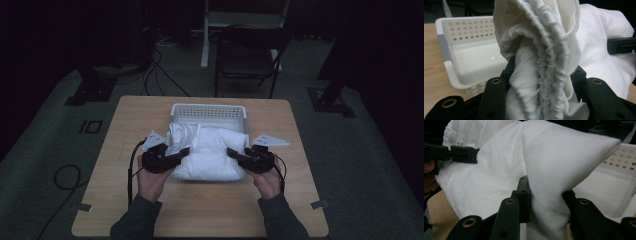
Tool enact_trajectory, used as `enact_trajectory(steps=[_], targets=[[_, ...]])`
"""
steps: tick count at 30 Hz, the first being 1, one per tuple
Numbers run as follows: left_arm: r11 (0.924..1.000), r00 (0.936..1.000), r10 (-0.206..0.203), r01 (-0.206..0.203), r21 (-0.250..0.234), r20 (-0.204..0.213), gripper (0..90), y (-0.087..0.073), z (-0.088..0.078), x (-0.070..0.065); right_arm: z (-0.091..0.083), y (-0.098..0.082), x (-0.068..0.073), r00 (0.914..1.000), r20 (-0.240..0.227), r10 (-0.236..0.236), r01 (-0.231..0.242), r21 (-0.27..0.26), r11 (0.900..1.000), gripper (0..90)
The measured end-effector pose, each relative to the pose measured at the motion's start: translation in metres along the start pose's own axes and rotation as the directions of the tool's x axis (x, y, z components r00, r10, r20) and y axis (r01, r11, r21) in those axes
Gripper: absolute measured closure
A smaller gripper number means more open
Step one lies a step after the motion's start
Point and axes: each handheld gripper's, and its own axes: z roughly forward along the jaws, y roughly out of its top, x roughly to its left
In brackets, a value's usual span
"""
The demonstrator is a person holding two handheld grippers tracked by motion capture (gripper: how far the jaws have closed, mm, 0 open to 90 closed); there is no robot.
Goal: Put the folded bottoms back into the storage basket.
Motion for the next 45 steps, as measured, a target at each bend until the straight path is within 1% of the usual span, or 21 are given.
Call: enact_trajectory(steps=[5, 11, 24, 31, 36, 39, 45], targets=[[0.9999, 1.0, -0.003, 0.003, -0.009, 0.0, 55.7, 0.011, 0.004, 0.005, 0.003, 0.01, -0.004, 0.9999, 0.01, 0.002, -0.002, -0.009, 1.0, 70.1], [0.9996, 0.9997, -0.023, 0.023, -0.017, 0.012, 55.7, 0.02, 0.006, 0.011, 0.005, 0.021, -0.006, 0.9998, 0.018, -0.003, 0.003, -0.015, 1.0, 70.0], [0.999, 0.9995, -0.031, 0.031, -0.032, 0.005, 55.8, 0.028, 0.015, 0.016, 0.01, 0.031, -0.012, 0.9992, 0.04, -0.005, 0.006, -0.022, 1.0, 70.0], [0.9986, 0.9993, -0.037, 0.037, -0.037, 0.002, 55.8, 0.032, 0.022, 0.02, 0.015, 0.036, -0.019, 0.9986, 0.051, 0.011, -0.01, -0.028, 1.0, 70.1], [0.9986, 0.9994, -0.034, 0.034, -0.041, -0.006, 55.8, 0.035, 0.026, 0.023, 0.018, 0.04, -0.021, 0.998, 0.063, 0.012, -0.01, -0.029, 1.0, 70.1], [0.9988, 0.9997, -0.022, 0.022, -0.043, -0.01, 55.8, 0.037, 0.028, 0.024, 0.019, 0.043, -0.023, 0.9976, 0.069, 0.009, -0.007, -0.03, 1.0, 70.1], [0.9987, 0.9996, -0.024, 0.024, -0.045, -0.011, 55.7, 0.039, 0.033, 0.027, 0.022, 0.046, -0.026, 0.997, 0.077, 0.009, -0.007, -0.029, 1.0, 70.1]])
